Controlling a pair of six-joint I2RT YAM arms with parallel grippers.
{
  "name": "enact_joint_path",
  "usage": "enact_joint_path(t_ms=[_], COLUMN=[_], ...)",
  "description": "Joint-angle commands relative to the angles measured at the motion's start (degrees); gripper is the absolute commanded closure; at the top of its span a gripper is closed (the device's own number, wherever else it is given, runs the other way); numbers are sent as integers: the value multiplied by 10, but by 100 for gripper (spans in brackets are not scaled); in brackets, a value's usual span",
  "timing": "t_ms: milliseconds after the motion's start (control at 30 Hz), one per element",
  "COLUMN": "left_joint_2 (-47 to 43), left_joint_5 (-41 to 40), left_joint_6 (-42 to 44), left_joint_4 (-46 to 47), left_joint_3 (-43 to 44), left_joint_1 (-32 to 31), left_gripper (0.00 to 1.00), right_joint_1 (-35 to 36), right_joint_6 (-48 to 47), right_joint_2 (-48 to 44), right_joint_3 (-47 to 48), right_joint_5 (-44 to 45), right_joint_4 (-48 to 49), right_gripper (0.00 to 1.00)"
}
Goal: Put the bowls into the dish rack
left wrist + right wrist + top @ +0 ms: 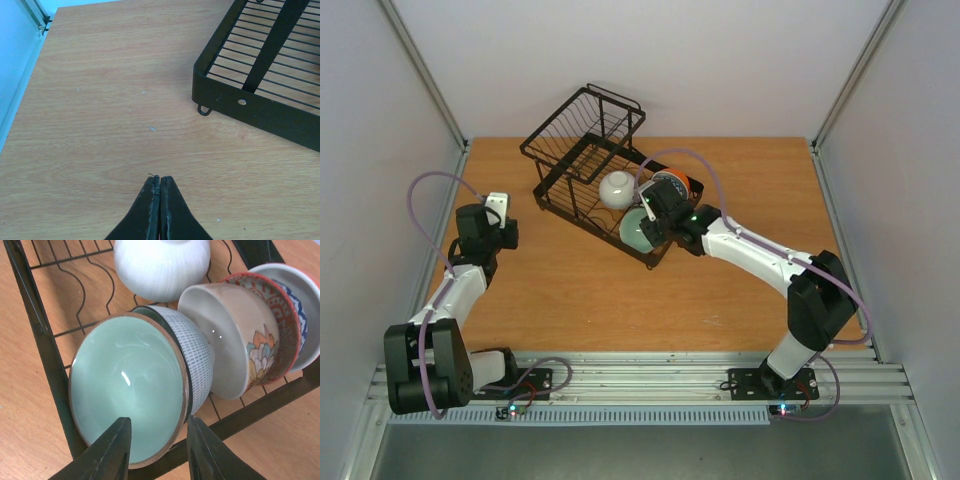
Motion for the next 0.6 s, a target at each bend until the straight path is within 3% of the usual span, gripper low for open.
enact_joint_path(t_ms=[0,567], left_joint_2=[-12,-14], left_joint_5=[1,1], left_joint_6=[-5,-6], left_joint_4=[32,31], left_joint_3=[-8,-10], left_joint_1=[4,4], left_gripper=[99,100], right_joint_1=[-4,-31], right_joint_6=[5,16], right_joint_2=[-4,71], right_joint_3=[34,50], right_joint_5=[-3,-35], right_joint_4=[-29,-23], right_gripper=[67,79])
